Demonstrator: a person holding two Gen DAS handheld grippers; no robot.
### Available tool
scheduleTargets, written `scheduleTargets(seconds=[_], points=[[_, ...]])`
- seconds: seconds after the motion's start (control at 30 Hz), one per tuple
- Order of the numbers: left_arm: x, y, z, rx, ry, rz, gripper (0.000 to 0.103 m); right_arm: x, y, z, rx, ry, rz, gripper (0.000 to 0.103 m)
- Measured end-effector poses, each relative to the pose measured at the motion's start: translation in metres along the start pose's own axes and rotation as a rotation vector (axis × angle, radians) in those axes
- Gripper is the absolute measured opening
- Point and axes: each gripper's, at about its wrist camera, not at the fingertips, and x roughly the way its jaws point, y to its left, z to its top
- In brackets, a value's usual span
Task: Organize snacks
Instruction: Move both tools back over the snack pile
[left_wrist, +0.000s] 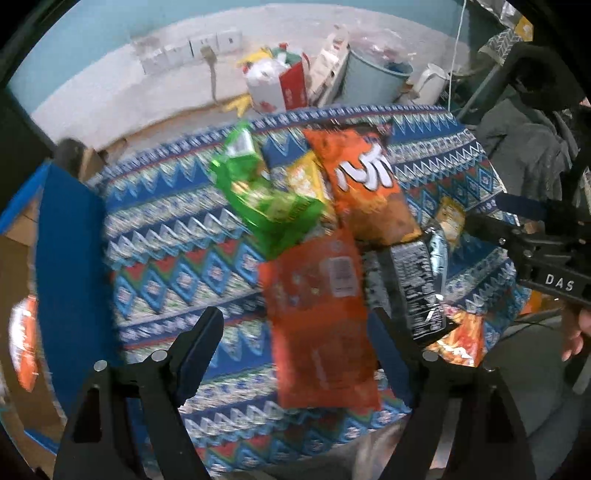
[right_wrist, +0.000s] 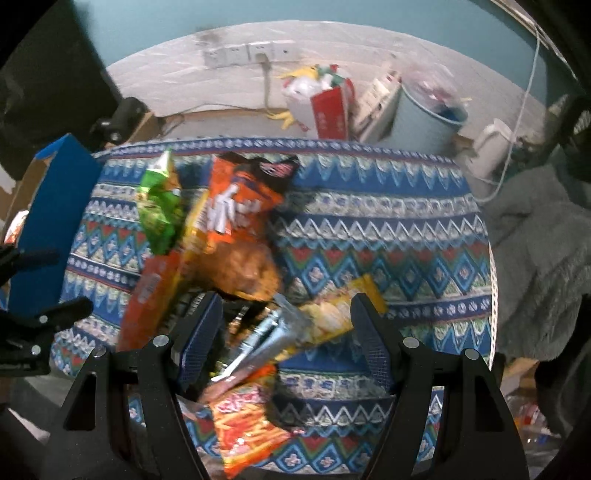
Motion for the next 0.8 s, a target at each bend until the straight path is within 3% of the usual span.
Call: scheduleTargets(seconds=[0.13, 0.37, 0.43, 0.53, 0.67, 0.8], points=[[0.017, -0.006, 0.004, -0.059, 0.041, -0.044, 0.082, 0.008, -0.01, -0.004, 0.022, 0.02, -0.023, 0.072], [0.043, -0.009, 0.003, -0.06, 0.071, 0.003, 0.082, 0.023, -0.026, -0.013, 0.052, 0.067, -0.056, 0.072], [0.05, -0.009, 0.002, -0.07, 0.078, 0.001, 0.088, 0.027, -0.031, -0.015, 0.063, 0.085, -0.07, 0.072], [0.058, -0.01, 0.001, -0.061, 0.085, 0.006, 0.088, 0.031, -0.037, -0.017, 0.079, 0.112, -0.065, 0.072], [0.073, -0.011, 0.0, -0.021, 0.112, 0.076, 0.088, 0.04, -0.043, -0.015, 0.114, 0.135, -0.068, 0.072], [0.083, -0.004, -0.003, -0.039, 0.122, 0.049, 0.094, 0.049, -0.047, -0.017, 0.133, 0.164, -0.096, 0.072]])
